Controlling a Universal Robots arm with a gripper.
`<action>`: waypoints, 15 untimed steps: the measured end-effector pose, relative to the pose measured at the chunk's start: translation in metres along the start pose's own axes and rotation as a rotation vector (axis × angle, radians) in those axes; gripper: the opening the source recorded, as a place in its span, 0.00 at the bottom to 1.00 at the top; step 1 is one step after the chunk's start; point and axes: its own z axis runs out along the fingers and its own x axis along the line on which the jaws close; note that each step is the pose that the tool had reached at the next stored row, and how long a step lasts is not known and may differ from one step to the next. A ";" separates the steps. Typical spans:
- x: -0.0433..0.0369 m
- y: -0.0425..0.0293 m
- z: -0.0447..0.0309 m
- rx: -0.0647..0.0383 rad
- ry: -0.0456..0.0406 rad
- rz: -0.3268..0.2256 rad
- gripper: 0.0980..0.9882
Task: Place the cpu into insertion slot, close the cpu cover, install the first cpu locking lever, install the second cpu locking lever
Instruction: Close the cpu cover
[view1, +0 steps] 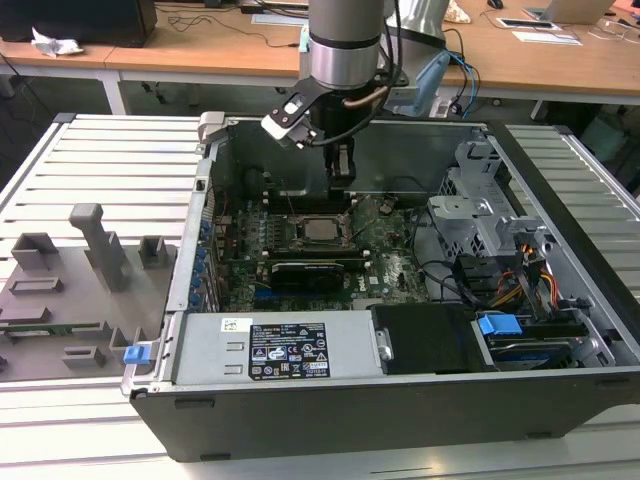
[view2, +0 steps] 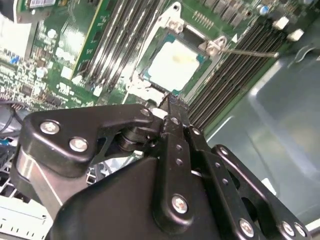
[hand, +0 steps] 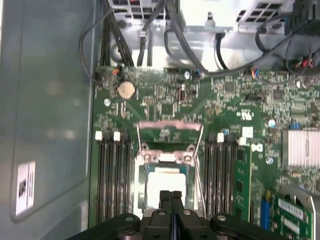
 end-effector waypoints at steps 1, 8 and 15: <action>-0.0001 0.0061 0.0003 0.002 0.0000 0.000 0.01; -0.0007 0.0390 0.0031 0.009 0.0004 0.000 0.01; -0.0013 0.0587 0.0079 0.010 0.0002 0.000 0.01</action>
